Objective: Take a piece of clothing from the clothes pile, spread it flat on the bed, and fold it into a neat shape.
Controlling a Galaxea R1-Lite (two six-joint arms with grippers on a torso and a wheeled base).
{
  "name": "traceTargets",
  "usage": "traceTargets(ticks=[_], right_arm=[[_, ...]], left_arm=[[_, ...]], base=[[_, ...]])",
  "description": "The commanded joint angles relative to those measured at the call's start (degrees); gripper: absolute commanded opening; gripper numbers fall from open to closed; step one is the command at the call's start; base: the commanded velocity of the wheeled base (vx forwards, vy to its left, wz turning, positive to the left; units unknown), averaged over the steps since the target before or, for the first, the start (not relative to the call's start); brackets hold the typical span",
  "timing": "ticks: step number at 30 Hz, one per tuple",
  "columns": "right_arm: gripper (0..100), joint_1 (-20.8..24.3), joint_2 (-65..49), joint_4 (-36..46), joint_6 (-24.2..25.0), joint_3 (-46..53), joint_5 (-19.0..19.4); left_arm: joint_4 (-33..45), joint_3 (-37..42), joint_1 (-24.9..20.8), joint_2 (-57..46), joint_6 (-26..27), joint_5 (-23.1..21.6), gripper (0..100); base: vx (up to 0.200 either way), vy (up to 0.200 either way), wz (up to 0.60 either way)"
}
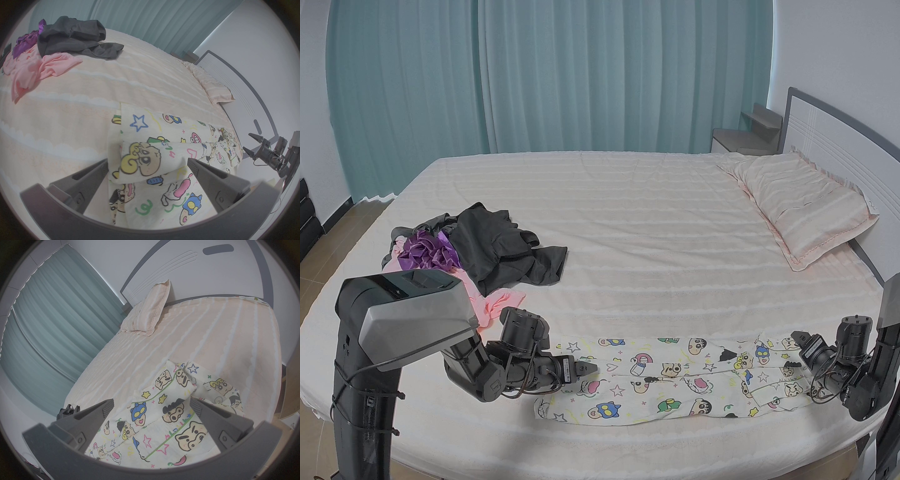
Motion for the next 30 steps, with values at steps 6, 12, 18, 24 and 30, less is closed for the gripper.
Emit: traceTargets(ticks=[6,12,18,24,30], right_arm=[[100,3.3,-0.1,-0.4,0.6,1.2,-0.2],[100,3.1,1.2,-4.0,0.5,2.3,-0.2],[100,3.1,1.5,-4.1,0.5,2.3,-0.2],[100,2.6,1.4,-4.1,0.5,2.3,-0.3],[100,2.6,1.2,-4.1,0.5,2.3,-0.2]], left_arm=[[6.6,-3.5,-1.1,0.6,2.8,1.5,100],[7.7,-4.6,-1.2,1.2,4.0,3.0,100],[10.2,-6.3,-1.3,1.6,5.3,3.9,0],[10.8,-6.4,-1.6,1.6,6.2,4.9,0],[11.0,-5.7,-1.2,1.2,6.2,5.6,0]], base=[[0.000,0.000,0.00],[0.000,0.000,0.00],[0.000,0.000,0.00],[0.000,0.000,0.00],[0.000,0.000,0.00]])
